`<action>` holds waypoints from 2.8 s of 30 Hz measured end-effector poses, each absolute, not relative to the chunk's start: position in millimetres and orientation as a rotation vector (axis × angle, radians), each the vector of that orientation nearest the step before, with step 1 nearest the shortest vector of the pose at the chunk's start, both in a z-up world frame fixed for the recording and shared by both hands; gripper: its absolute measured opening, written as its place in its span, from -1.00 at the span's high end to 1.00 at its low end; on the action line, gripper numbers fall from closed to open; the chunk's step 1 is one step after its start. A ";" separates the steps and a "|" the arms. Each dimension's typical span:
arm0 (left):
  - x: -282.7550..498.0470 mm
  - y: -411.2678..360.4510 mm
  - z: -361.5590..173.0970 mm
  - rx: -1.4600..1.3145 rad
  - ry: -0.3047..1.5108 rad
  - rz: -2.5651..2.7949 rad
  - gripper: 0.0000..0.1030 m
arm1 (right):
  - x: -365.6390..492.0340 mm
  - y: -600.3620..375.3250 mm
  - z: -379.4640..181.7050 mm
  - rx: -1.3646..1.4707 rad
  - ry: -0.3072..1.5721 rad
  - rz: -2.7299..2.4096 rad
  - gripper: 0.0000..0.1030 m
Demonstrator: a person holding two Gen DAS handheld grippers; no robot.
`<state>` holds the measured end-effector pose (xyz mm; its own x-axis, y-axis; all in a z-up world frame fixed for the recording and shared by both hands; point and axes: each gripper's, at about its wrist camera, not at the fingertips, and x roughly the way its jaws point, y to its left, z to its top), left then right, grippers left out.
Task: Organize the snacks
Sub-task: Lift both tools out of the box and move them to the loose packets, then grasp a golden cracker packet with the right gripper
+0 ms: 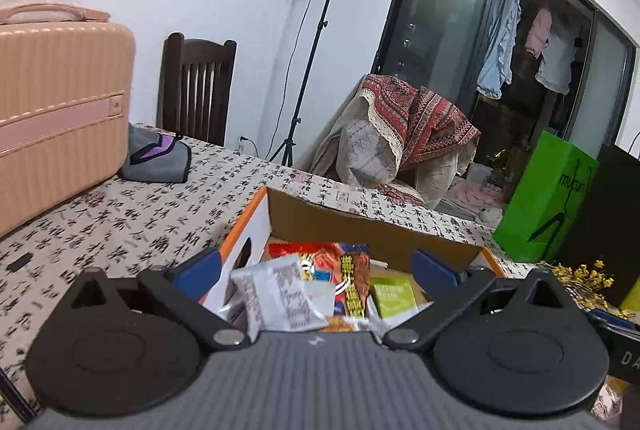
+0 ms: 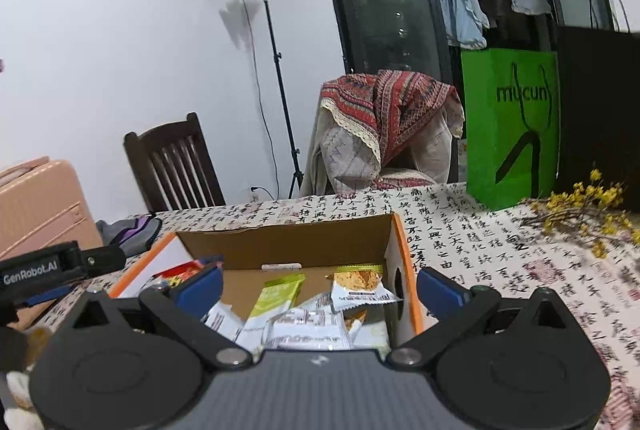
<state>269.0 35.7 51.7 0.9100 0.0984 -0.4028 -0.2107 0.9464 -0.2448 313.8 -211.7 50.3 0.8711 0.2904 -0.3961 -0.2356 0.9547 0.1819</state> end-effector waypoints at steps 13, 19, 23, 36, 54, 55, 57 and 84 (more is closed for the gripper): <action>195.2 28.6 47.9 -0.251 0.439 0.154 -1.00 | 232.7 -246.8 51.9 0.111 0.456 0.239 -1.00; 176.0 25.6 27.2 -0.236 0.479 0.135 -1.00 | 208.9 -261.3 35.6 0.116 0.459 0.222 -1.00; 170.5 25.0 14.4 -0.227 0.497 0.122 -1.00 | 202.2 -270.5 24.9 0.132 0.476 0.233 -1.00; 196.0 31.3 -19.7 -0.227 0.518 0.124 -1.00 | 212.7 -274.5 0.1 0.027 0.537 0.170 -1.00; 200.6 50.7 -32.3 -0.339 0.565 0.111 -1.00 | 249.2 -295.7 -24.6 -0.006 0.632 0.108 -0.69; 200.4 50.7 -32.4 -0.340 0.565 0.111 -1.00 | 252.8 -294.1 -25.5 -0.013 0.640 0.107 -0.64; 200.3 51.3 -32.7 -0.344 0.566 0.112 -1.00 | 258.4 -290.4 -25.8 -0.026 0.651 0.122 -0.64; 203.8 57.7 -37.2 -0.392 0.592 0.109 -1.00 | 289.6 -255.2 -41.8 -0.018 0.728 0.341 0.27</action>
